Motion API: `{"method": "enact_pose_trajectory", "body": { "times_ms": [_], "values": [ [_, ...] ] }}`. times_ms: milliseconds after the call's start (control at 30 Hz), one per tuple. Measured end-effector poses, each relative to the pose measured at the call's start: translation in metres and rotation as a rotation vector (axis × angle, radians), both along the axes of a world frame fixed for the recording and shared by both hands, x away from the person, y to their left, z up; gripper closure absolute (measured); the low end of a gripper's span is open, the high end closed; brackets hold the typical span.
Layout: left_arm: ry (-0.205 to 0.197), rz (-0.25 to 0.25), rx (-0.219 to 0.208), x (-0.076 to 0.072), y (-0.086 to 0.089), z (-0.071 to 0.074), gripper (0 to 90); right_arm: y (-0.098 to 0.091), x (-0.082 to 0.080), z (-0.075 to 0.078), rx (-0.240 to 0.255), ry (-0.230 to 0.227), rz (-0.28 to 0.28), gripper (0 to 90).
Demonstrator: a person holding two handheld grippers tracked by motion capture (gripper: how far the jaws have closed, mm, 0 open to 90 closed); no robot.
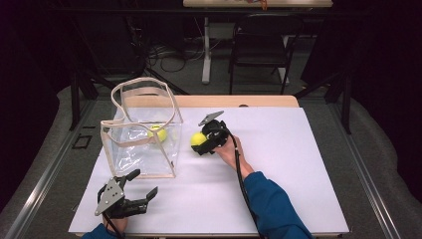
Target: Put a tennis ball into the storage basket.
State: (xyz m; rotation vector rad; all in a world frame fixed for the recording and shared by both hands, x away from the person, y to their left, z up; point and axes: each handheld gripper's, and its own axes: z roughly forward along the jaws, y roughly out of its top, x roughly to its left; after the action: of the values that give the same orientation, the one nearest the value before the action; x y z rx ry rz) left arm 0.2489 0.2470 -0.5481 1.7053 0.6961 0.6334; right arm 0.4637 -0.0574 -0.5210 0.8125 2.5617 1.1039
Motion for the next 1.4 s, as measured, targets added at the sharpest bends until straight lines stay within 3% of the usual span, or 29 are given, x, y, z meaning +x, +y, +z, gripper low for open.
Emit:
{"method": "enact_pose_trajectory", "body": {
  "times_ms": [533, 700, 1067, 1267, 1400],
  "values": [
    [0.003, 0.0, 0.001, 0.0, 0.0, 0.0, 15.9, 0.005, 0.005, -0.01, -0.005, 0.025, -0.002, 1.5],
    [0.003, 0.002, -0.001, 0.001, 0.0, 0.0, 15.9, 0.007, 0.006, -0.013, -0.014, 0.041, 0.006, 10.2],
    [0.004, 0.004, 0.001, 0.001, 0.0, 0.0, 15.9, 0.007, 0.008, -0.017, -0.007, 0.056, -0.007, 14.2],
    [0.008, 0.001, -0.004, 0.002, 0.0, -0.001, 15.9, 0.006, 0.008, -0.018, -0.013, 0.062, -0.023, 24.6],
    [0.009, -0.001, -0.005, 0.002, 0.0, -0.001, 15.9, 0.003, 0.01, -0.019, 0.005, 0.079, -0.031, 25.6]
  ]
}}
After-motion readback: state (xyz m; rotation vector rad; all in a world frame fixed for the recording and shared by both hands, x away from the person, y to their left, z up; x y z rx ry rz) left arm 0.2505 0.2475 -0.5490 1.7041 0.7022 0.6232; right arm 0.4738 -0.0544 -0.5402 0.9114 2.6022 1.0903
